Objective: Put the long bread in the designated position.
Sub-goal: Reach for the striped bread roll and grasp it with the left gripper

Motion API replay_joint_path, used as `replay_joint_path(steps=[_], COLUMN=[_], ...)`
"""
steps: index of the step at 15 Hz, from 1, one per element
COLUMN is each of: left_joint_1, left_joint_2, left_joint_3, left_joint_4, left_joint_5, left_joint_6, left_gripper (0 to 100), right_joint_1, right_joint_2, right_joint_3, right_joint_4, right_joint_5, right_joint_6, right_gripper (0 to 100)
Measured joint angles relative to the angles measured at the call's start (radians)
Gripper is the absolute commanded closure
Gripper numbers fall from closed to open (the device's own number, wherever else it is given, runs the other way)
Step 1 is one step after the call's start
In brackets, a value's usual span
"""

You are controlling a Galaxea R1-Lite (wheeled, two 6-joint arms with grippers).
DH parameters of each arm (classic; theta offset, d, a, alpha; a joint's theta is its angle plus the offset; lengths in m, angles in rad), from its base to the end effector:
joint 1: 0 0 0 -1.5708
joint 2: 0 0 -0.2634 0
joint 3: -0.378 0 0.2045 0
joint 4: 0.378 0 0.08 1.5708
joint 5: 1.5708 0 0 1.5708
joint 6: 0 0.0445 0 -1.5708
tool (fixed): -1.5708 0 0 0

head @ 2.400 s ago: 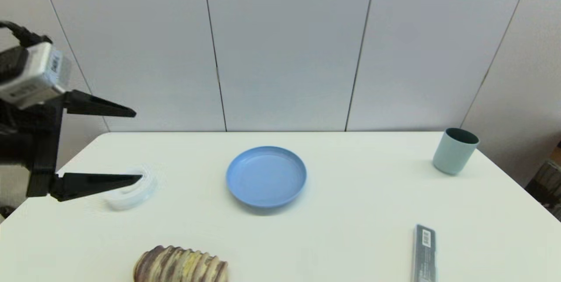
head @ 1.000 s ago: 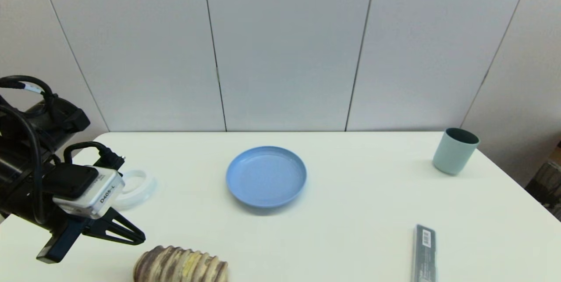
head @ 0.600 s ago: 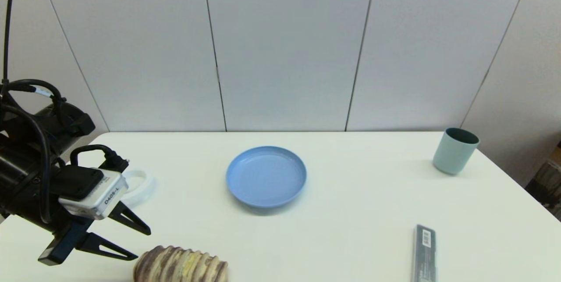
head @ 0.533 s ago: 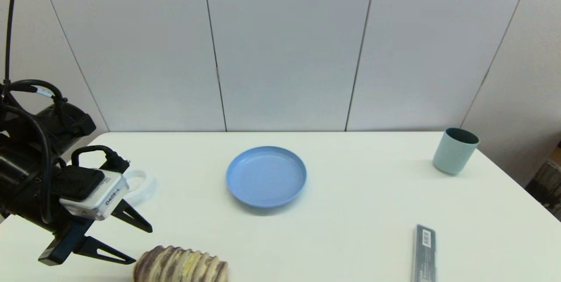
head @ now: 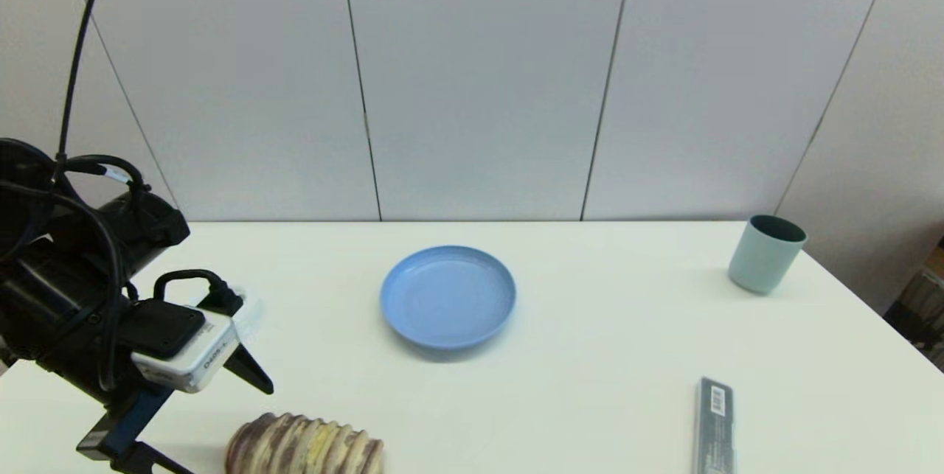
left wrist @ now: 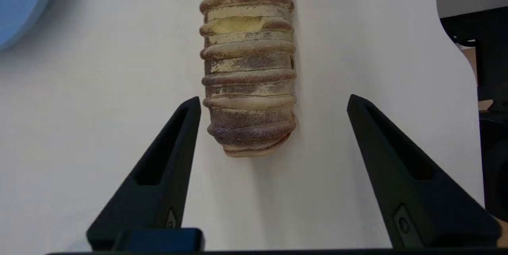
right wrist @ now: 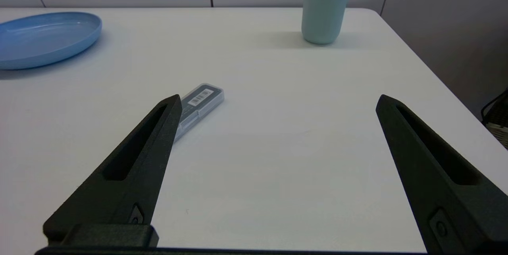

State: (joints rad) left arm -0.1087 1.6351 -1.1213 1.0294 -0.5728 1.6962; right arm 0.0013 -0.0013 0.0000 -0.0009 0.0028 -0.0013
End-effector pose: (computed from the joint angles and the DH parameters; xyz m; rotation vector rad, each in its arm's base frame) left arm 0.2189 -0.0481 0.1178 0.9415 0.6325 -1.5684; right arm 0.0511 0.0002 0.0757 -0.0013 -0.0022 0.0041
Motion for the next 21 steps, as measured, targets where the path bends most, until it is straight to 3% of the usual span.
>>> replay_joint_path(steps=[3,9,18,19,21], left_joint_1=[-0.052,-0.148,-0.157,-0.157,-0.156], left_joint_2=[0.045,0.121,0.17,0.172,0.174], left_joint_3=[0.001,0.013,0.068,0.081,0.096], left_joint_4=[-0.032,-0.148,-0.272,-0.286,-0.294], left_joint_5=[0.004,0.021,0.06,0.06,0.06], left_joint_6=[-0.014,-0.203,-0.279,-0.286,-0.293], left_gripper=[0,0,0,100,100], right_joint_1=[0.0,0.0,0.0,0.0,0.0], right_joint_2=[0.0,0.0,0.0,0.0,0.0], right_joint_3=[0.0,0.0,0.0,0.0,0.0], right_joint_4=[0.0,0.0,0.0,0.0,0.0], right_joint_5=[0.0,0.0,0.0,0.0,0.0], right_joint_6=[0.0,0.0,0.0,0.0,0.0], right_gripper=[0,0,0,0,0])
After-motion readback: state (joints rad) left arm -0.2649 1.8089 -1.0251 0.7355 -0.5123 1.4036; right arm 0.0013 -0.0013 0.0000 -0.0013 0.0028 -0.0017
